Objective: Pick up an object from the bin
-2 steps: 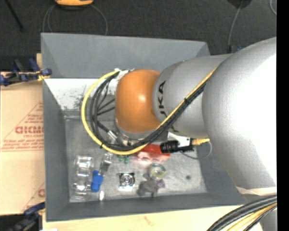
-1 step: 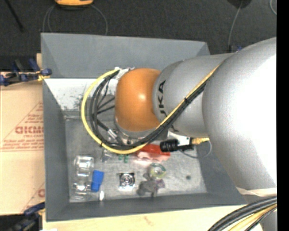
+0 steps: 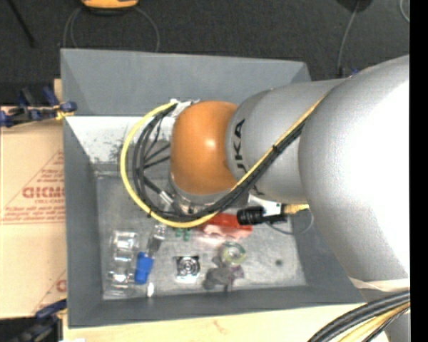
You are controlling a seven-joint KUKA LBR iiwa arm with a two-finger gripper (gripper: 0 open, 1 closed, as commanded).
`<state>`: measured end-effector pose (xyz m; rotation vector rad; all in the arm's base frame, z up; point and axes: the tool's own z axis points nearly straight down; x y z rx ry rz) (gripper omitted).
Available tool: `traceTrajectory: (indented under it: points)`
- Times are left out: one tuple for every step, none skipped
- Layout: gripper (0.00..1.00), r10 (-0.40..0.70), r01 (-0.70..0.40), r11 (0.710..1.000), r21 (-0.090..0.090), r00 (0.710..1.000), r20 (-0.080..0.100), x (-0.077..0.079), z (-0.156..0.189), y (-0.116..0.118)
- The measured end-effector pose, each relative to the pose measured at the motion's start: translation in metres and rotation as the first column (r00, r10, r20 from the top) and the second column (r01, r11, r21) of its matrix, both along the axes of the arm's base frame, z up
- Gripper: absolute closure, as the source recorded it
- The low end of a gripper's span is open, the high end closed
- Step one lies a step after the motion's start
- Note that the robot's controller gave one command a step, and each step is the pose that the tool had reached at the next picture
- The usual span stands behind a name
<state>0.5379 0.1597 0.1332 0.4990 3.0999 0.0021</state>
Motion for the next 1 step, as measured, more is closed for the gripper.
traceTrajectory:
  points:
    - [0.0, -0.031, 0.031, 1.0, -0.001, 0.999, 0.01, -0.0275, -0.04, 0.0234]
